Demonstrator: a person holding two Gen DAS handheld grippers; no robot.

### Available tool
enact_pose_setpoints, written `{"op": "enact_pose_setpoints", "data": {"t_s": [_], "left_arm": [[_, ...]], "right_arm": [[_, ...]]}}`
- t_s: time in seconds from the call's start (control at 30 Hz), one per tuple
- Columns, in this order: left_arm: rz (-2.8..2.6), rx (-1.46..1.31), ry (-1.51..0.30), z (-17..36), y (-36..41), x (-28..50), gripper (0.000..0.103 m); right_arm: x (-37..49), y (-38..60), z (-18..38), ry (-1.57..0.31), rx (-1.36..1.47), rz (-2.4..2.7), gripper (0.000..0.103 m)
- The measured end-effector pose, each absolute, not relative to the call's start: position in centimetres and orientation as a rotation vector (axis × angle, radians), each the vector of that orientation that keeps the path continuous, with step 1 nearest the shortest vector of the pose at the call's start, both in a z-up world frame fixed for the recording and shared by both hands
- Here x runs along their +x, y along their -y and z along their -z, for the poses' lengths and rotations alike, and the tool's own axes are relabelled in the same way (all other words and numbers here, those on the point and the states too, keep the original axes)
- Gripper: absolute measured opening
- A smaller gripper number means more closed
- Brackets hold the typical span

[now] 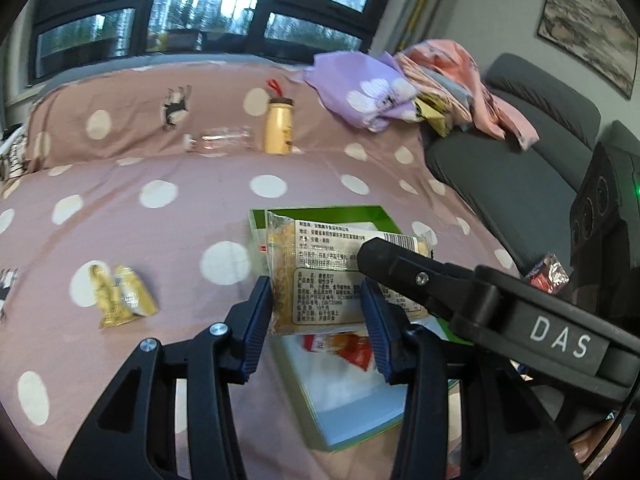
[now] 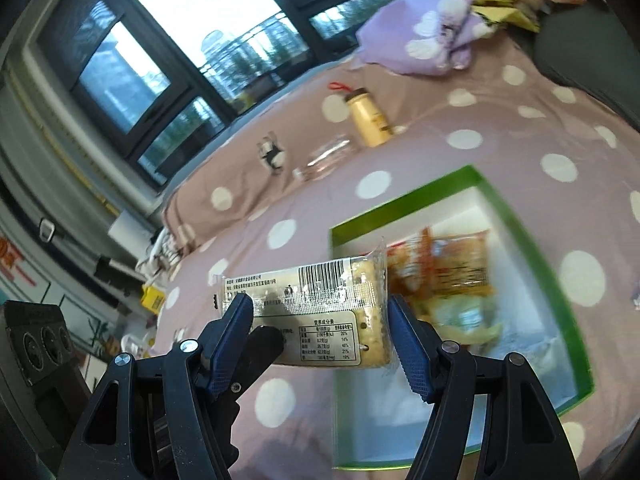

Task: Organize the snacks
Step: 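Lift the biscuit packet and carry it over the green box, then lower the biscuit packet into the box and open the right tool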

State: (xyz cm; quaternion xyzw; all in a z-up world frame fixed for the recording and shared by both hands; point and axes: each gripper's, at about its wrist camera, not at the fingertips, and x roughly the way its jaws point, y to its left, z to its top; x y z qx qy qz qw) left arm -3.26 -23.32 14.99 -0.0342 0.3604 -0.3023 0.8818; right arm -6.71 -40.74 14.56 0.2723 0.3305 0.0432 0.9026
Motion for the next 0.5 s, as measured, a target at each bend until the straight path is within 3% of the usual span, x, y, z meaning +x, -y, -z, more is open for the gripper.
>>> {"op": "enact_pose_setpoints", "data": {"t_s": [0.5], "left_arm": [[0.690, -0.060, -0.924, -11.0, 28.5, -1.0, 0.038]], "right_arm": [[-5.1, 46.3, -10.3, -0.827, 0.630, 0.041, 0.071]]}}
